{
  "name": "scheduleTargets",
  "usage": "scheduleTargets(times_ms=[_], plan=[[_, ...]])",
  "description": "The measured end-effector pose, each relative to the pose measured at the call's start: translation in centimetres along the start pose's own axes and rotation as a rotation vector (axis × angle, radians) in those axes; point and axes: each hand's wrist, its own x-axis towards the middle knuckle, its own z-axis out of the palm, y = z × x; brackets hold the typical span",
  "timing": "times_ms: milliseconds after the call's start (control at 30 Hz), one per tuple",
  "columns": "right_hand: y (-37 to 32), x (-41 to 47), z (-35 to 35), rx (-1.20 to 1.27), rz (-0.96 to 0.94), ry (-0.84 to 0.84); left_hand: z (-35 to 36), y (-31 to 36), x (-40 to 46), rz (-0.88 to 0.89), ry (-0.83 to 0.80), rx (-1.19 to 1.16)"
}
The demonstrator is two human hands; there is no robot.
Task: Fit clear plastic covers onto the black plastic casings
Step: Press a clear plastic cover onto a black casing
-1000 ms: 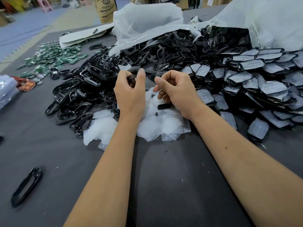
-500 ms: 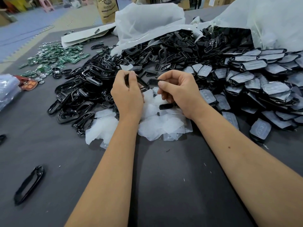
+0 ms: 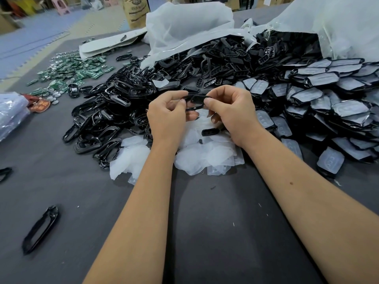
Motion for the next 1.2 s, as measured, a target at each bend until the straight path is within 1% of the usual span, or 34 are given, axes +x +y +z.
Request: scheduleTargets(times_ms=[100,200,267,333,400,500,600,767,900,1033,1200], plan=[[-0.3,-0.1,0.0,0.106,0.004,0.009,0.0,-0.1,0.0,-0.019,-0.007,-0.03],[-0.4,-0.3,-0.2,0.276,-0.062,0.058,0.0,-0.2,0.1,-0.056,-0.005,-0.079],[-0.4,-0.3,-0.3,0.332,-0.086,0.087,0.0,-0.2,0.2,-0.076,0.008,-0.1],[-0.1,0.0,-0.3,0.281,-0.096,0.114,0.0,-0.2,0.2,-0.083,0.011,-0.12],[0.5,0.3,-0.1,0.13,-0.136,0.121,0.0,-0.2,0.2,-0.087,0.006,-0.142],[1.0,0.6,0.0,-0.099,-0.196,0.066,0.1,-0.2,0.2,-0.101,-0.007,-0.161],[1.0,0.4,0.3,-0.226,-0.227,0.034,0.0,-0.3,0.2,-0.072,-0.039,-0.135],[0.7,-0.2,0.6,-0.241,-0.221,0.097,0.0,-0.4,0.1,-0.001,-0.087,-0.054],[0.5,-0.2,0.7,-0.212,-0.149,0.09,0.0,-0.4,0.1,0.01,-0.091,-0.058],[0.6,-0.2,0.6,-0.226,-0.117,0.128,0.0,-0.4,0.0,0.037,-0.114,-0.046],[0.7,-0.1,0.6,-0.349,-0.126,0.186,-0.3,-0.3,0.1,-0.009,-0.132,-0.144]])
